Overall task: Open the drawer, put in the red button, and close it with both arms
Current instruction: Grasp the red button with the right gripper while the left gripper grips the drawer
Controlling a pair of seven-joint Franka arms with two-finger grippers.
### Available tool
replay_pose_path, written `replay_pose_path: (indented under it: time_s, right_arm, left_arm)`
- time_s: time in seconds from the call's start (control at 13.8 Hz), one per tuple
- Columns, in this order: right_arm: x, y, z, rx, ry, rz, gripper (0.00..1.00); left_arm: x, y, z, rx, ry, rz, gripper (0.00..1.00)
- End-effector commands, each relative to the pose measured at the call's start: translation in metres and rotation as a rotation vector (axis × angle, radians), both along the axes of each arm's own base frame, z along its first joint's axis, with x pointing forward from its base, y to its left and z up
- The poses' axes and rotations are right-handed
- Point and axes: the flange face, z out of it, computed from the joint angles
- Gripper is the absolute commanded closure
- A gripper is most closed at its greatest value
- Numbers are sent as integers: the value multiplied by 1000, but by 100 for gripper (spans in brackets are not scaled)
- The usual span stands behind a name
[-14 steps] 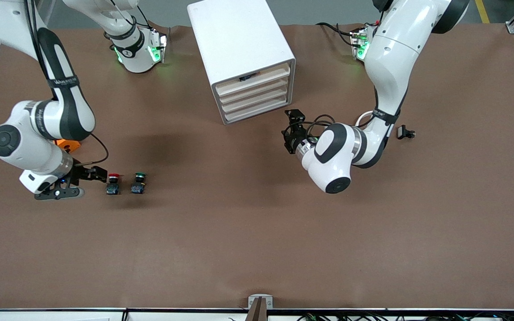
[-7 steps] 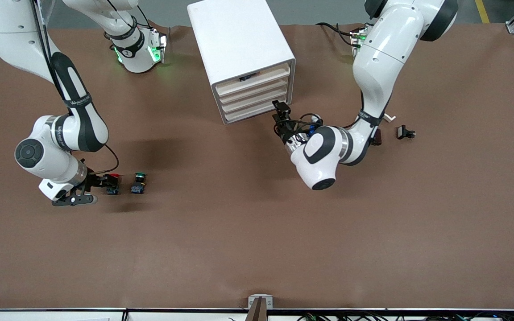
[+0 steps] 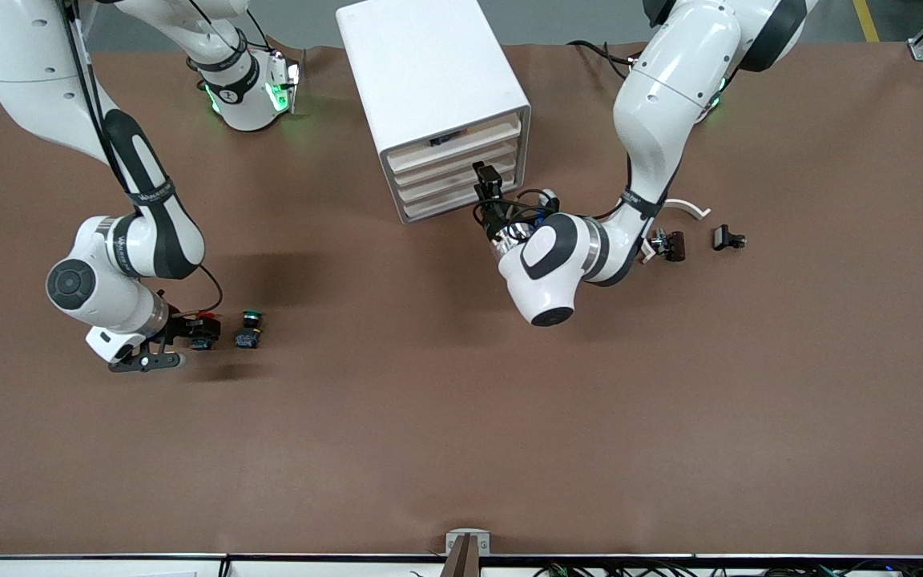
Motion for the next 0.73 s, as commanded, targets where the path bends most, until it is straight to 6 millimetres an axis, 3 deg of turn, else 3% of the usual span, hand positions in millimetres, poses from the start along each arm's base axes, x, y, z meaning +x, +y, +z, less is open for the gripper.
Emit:
replay_pose_path:
  time_s: [0.0, 0.15, 0.22, 0.29, 0.36, 0.58, 0.65]
  right_arm:
    - [6, 1, -6, -10, -1, -1, 0]
    - [7, 1, -12, -10, 7, 1, 1]
    - [8, 1, -15, -10, 10, 1, 14]
    - [9, 1, -16, -10, 8, 1, 28]
    - [10, 0, -15, -10, 8, 0, 40]
    - [12, -1, -13, -11, 4, -8, 71]
    - [12, 1, -13, -9, 8, -7, 81]
  left_arm:
    - [-11, -15, -4, 4, 32, -14, 48]
    - [-19, -21, -7, 9, 37, -27, 50]
    - [-22, -24, -7, 5, 40, -29, 54]
    - [-25, -28, -6, 1, 44, -32, 66]
    - [-29, -32, -6, -3, 45, -37, 73]
    - [-25, -28, -8, 4, 45, -32, 100]
    - [-22, -26, -7, 5, 42, -26, 100]
